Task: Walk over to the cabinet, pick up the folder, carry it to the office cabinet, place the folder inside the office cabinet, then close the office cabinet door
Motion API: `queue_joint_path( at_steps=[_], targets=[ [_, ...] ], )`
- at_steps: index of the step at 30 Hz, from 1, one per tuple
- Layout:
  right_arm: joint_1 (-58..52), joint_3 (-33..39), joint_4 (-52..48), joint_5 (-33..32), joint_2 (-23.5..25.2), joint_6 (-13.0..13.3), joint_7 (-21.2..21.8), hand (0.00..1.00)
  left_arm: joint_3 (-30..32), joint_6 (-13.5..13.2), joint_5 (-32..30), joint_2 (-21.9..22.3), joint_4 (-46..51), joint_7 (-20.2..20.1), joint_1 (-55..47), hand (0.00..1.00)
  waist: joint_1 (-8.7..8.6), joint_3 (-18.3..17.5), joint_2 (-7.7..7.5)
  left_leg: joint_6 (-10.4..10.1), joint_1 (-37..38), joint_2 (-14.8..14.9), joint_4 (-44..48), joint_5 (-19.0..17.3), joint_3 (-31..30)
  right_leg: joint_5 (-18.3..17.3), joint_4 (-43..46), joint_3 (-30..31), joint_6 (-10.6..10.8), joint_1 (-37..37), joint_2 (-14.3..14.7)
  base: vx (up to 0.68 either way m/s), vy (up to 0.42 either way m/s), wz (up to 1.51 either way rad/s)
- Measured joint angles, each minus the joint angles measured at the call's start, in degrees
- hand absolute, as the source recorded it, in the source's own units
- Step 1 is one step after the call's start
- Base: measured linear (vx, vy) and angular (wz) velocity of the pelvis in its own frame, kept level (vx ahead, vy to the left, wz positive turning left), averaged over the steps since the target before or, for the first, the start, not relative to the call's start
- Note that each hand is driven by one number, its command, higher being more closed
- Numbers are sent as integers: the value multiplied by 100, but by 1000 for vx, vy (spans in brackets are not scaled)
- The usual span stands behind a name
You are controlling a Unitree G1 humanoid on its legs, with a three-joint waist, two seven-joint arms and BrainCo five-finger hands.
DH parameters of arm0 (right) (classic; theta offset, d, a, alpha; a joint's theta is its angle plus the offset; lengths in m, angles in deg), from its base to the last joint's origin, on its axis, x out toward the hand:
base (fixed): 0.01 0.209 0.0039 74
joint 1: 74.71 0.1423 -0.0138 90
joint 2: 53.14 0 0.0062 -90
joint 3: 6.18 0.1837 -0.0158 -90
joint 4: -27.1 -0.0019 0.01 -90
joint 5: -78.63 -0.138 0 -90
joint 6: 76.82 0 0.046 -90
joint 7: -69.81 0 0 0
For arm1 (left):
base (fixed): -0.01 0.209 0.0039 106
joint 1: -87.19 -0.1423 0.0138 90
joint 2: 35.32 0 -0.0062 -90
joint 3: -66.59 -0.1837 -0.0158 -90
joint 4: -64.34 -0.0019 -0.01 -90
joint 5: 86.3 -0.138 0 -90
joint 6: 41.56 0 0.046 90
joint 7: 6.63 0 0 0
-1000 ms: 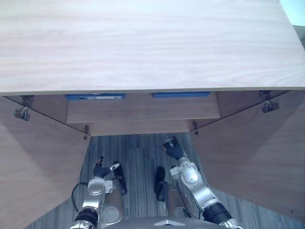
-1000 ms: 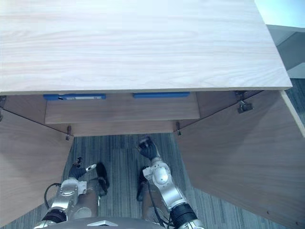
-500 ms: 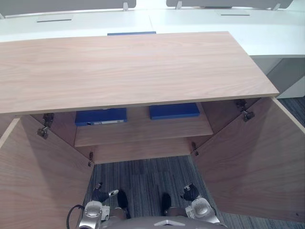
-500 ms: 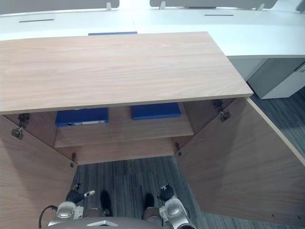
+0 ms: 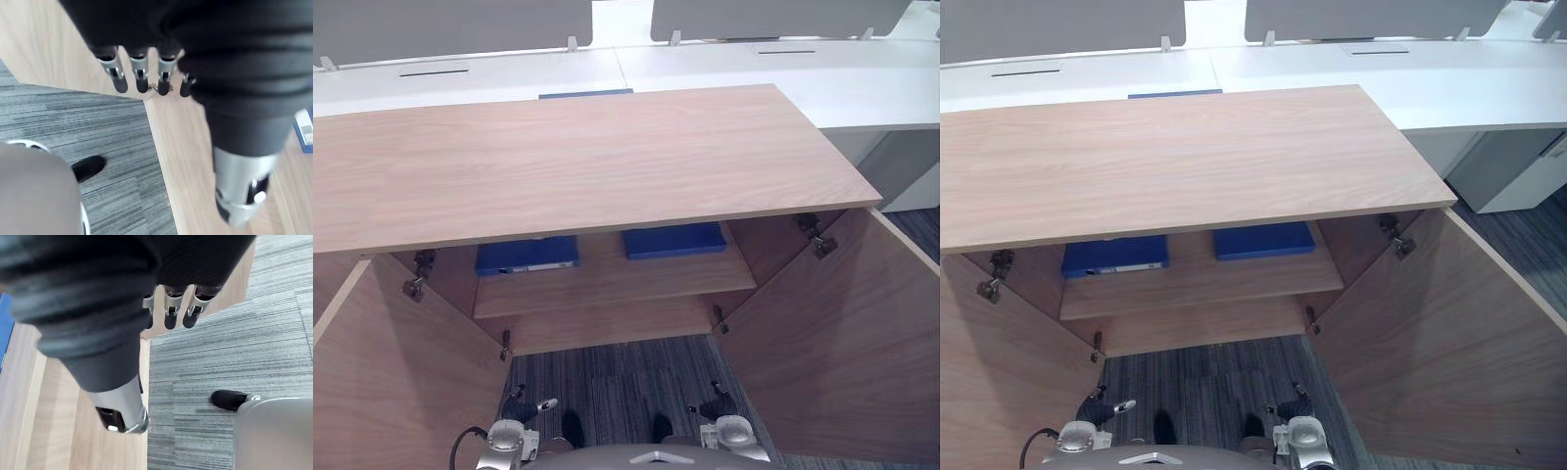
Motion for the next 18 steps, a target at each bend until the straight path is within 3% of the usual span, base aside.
queue_joint_path(
  at_steps=[5, 12, 18],
  targets=[
    [-96, 642, -199, -545, 11, 4, -47, 0, 3, 51, -8, -1, -59, -1, 41, 0, -106, -5, 17, -73, 213, -2, 3, -131, 322, 28, -67, 308, -18, 79, 18, 48, 3, -34],
    [-765, 1792, -1693, -1182, 99, 81, -320, 0, 246, 101, -15, 18, -55, -4, -26, 0, -350, -18, 37, -151, 525, 48, 39, -392, 1042, 72, -58, 968, -51, -3, 129, 24, -6, -56],
    [-1217, 2728, -3001, -1805, 252, 164, -689, 0, 812, 108, -16, 293, 200, 0, -253, 0, -580, -84, 130, -252, 862, 196, 41, -638, 1852, 58, 98, 1583, -104, -141, 357, 22, -57, -69]
  ],
)
